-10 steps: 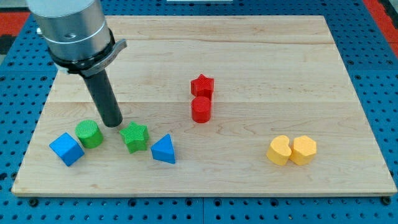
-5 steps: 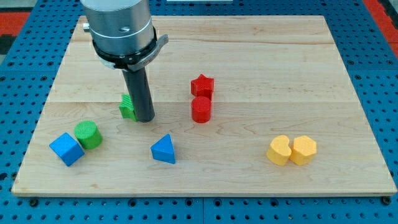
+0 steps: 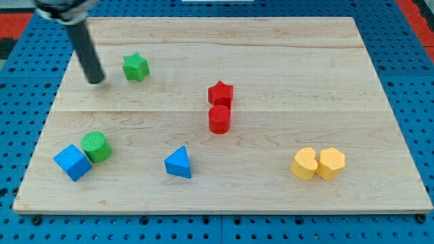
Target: Move the green star above the red star
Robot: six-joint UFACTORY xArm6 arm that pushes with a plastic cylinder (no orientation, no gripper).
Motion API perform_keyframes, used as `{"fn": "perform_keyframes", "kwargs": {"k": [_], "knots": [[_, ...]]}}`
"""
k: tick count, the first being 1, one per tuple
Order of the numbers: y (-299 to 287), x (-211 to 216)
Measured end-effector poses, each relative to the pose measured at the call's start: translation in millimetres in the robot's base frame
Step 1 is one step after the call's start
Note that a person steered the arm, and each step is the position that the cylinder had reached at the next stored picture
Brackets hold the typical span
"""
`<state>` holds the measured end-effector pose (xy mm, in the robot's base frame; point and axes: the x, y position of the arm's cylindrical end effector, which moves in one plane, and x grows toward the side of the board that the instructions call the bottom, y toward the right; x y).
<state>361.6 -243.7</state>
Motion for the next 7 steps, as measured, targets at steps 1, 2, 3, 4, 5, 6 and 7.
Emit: {"fn": "perform_keyframes", "kwargs": {"k": [1, 2, 3, 4, 5, 6, 7], "knots": [[34.9, -21.0], [121.5, -21.1], [193.7, -25.6], [226.3, -25.9], [186.7, -43.3], [140.1, -21.8], [126.4, 0.4]]}}
